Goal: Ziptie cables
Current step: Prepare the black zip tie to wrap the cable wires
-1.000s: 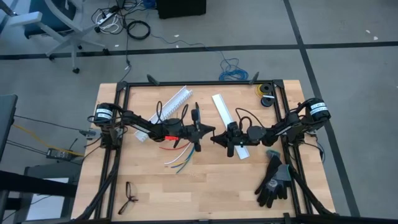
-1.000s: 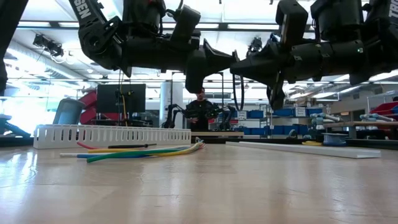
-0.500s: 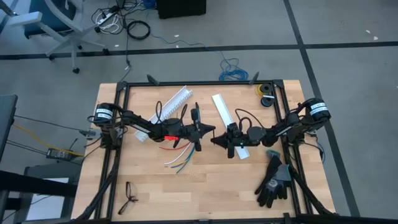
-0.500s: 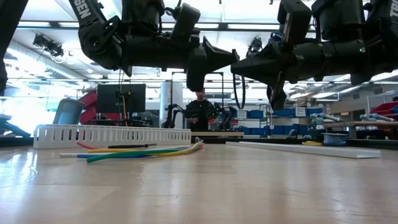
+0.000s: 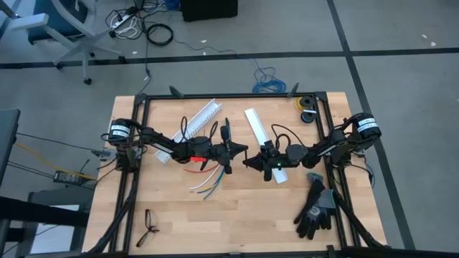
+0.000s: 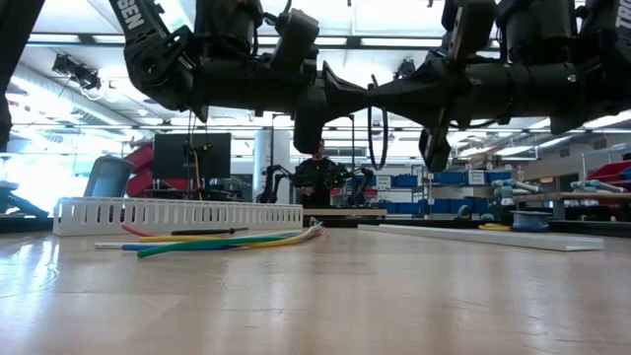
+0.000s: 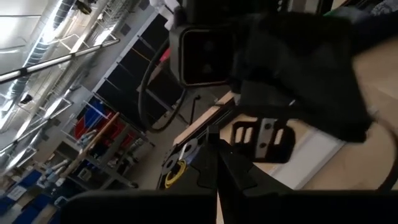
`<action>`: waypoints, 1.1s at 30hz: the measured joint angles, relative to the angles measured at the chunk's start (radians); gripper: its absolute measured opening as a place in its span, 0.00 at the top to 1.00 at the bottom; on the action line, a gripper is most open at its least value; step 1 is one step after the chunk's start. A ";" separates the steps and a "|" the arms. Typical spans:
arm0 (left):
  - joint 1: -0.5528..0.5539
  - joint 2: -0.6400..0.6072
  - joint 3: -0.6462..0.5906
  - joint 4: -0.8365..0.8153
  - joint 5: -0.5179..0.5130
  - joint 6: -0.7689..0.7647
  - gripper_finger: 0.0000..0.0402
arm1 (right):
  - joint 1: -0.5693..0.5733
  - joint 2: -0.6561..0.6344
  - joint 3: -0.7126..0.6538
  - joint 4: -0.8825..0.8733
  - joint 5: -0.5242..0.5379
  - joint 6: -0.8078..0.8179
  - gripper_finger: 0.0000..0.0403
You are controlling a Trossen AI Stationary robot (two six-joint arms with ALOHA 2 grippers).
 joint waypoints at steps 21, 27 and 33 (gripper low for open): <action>-0.019 0.000 0.000 0.017 -0.023 0.067 1.00 | -0.023 0.000 0.000 -0.044 0.001 0.008 1.00; -0.020 0.000 0.000 0.003 -0.020 0.067 1.00 | -0.024 0.000 0.000 -0.002 0.003 -0.042 1.00; -0.020 0.000 0.000 0.000 -0.020 0.044 1.00 | -0.036 0.000 0.000 0.002 0.027 -0.061 1.00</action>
